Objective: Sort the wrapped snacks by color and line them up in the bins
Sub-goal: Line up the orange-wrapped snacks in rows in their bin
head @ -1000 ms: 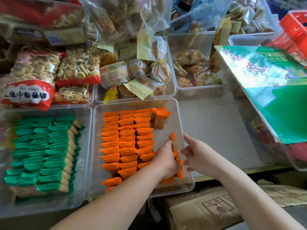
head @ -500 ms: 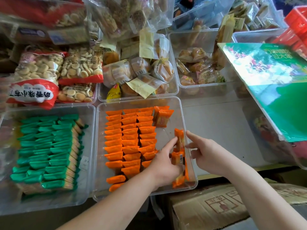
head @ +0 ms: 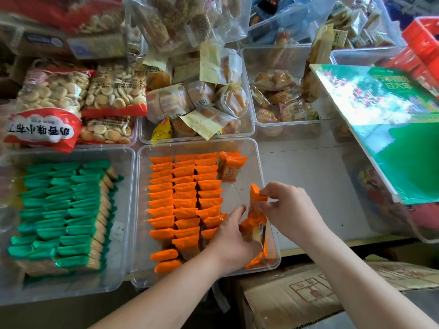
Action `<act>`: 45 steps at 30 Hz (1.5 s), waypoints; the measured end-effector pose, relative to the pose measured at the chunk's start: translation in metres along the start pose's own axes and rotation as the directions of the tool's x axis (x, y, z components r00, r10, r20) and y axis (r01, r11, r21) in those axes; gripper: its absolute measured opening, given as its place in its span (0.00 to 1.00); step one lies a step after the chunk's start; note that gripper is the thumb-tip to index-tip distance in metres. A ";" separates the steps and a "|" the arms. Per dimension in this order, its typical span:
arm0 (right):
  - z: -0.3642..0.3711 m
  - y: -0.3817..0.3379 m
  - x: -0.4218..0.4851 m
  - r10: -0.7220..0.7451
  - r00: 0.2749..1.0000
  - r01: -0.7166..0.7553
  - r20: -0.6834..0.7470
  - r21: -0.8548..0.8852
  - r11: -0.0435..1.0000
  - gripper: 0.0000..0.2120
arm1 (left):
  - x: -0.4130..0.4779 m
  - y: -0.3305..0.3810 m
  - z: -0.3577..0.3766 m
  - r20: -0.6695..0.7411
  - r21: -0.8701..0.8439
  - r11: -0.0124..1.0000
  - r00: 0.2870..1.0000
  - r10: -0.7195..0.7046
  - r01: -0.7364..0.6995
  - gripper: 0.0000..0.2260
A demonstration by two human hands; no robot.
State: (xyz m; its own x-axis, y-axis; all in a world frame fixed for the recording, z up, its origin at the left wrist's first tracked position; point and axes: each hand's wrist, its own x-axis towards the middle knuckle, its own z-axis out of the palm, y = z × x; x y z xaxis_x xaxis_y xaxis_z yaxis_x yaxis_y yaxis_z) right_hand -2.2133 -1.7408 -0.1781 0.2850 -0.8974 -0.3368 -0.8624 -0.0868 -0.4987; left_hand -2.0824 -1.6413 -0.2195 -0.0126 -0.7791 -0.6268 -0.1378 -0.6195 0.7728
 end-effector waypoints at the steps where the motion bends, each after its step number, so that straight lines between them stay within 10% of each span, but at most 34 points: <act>1: -0.001 -0.003 -0.004 -0.019 0.999 0.017 -0.028 -0.073 0.997 0.06 | 0.001 0.001 0.001 0.006 0.014 1.000 1.000 -0.028 0.028 0.28; 4: 0.001 -0.009 -0.013 -0.115 0.977 0.076 -0.177 -0.212 0.974 0.06 | 0.006 0.006 0.002 0.029 0.056 0.997 0.998 -0.060 0.059 0.33; 11: -0.011 -0.006 -0.016 -0.300 0.827 0.404 -0.475 0.132 0.905 0.08 | 0.005 0.010 0.010 0.073 0.186 0.982 0.997 -0.028 0.014 0.34; 17: -0.019 0.010 -0.015 -0.208 0.881 0.320 -0.425 0.214 0.923 0.11 | -0.003 0.009 0.001 0.056 0.125 0.990 0.997 0.055 -0.062 0.12; 25: -0.003 -0.008 -0.005 -0.185 0.958 0.235 -0.218 0.234 0.944 0.13 | -0.018 0.024 -0.054 -0.276 -0.004 0.994 0.955 0.107 -0.113 0.16; 38: 0.014 -0.022 0.006 -0.171 0.961 0.214 -0.218 0.196 0.957 0.12 | -0.011 0.014 -0.123 -0.452 0.700 0.700 0.846 0.282 0.141 0.34; 45: -0.015 -0.002 -0.002 -0.073 0.953 0.163 -0.295 0.294 0.942 0.11 | 0.030 0.041 -0.059 0.030 0.786 0.583 0.955 0.294 -0.204 0.20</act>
State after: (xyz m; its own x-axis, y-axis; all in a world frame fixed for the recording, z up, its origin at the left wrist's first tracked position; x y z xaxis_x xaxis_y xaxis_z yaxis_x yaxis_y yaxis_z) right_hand -2.2184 -1.7454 -0.1643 0.2116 -0.9761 -0.0490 -0.6427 -0.1012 -0.7594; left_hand -2.0304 -1.6954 -0.2008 -0.0819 -0.9235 -0.3748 -0.8566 -0.1270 0.5001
